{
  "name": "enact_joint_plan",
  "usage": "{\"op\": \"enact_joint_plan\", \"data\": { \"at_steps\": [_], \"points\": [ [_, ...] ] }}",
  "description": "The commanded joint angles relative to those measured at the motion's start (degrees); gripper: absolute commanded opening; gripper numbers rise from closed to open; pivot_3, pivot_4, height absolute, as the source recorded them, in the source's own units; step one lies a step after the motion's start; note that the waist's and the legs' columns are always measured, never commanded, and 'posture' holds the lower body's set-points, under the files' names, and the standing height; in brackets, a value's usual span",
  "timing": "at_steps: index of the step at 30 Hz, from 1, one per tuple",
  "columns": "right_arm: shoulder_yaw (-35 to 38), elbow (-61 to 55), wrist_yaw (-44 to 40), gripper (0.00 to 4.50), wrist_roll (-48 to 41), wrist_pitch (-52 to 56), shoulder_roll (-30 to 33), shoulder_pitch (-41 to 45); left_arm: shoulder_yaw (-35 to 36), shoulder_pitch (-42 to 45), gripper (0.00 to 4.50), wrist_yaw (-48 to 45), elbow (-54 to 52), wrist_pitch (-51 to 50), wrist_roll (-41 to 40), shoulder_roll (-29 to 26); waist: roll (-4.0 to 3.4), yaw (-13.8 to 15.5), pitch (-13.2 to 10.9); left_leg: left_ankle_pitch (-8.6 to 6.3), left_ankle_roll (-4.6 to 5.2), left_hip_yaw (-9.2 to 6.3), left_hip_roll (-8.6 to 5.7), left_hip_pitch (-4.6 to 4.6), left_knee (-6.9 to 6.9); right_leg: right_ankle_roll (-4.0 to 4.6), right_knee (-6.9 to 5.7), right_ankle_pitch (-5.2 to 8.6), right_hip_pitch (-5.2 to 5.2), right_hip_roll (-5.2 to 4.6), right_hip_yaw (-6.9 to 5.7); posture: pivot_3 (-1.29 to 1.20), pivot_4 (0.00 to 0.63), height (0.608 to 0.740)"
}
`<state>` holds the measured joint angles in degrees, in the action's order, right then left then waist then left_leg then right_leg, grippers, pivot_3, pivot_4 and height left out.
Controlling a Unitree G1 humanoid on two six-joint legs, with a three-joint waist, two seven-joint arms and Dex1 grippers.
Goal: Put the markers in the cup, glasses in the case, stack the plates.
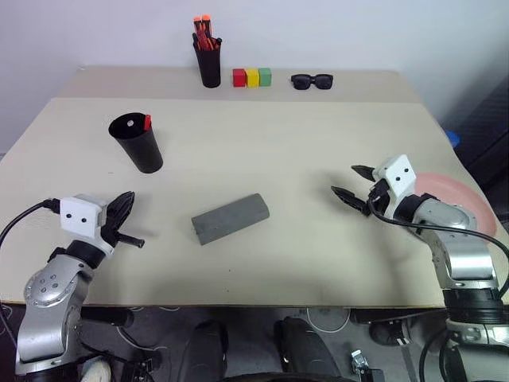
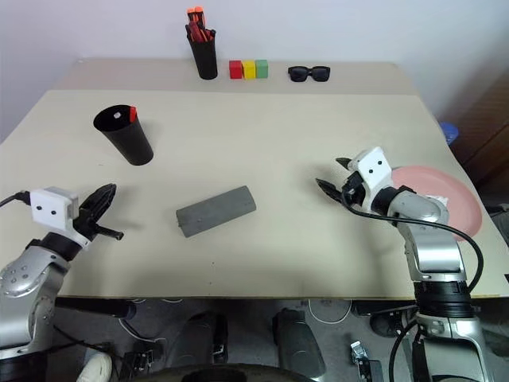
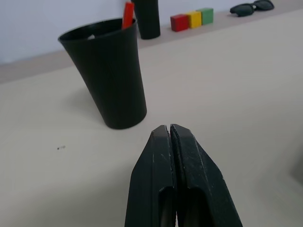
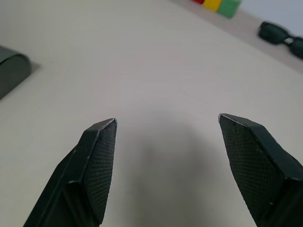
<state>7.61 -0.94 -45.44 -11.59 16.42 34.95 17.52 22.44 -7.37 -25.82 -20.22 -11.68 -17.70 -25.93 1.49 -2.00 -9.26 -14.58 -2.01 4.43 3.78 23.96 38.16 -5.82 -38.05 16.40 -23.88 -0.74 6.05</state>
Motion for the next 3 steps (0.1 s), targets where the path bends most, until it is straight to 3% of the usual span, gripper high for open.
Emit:
{"op": "enact_joint_plan", "data": {
  "at_steps": [1, 3],
  "points": [
    [0.9, 1.1, -2.0, 3.48, -1.6, -1.2, 1.9, 2.3, 0.0, -0.7, 0.00, 2.4, -3.8, 0.4, 0.2, 1.3, 0.00, -0.2, 0.0, 0.00, 0.00, -0.01, 0.00, 0.00, -0.01, -0.01, 0.00, 0.00, 0.00, 0.01, 0.00, 0.00, 0.150, 0.725],
    [0.4, 2.6, -3.5, 3.48, -1.7, -1.0, 2.8, 3.4, -0.3, -1.7, 0.00, 4.0, -5.0, 0.2, 1.0, 2.5, -0.01, -0.3, 0.0, 0.00, 0.00, 0.00, 0.00, -0.01, -0.01, -0.04, -0.01, -0.02, 0.00, 0.01, 0.00, 0.00, 0.150, 0.725]
  ]
}}
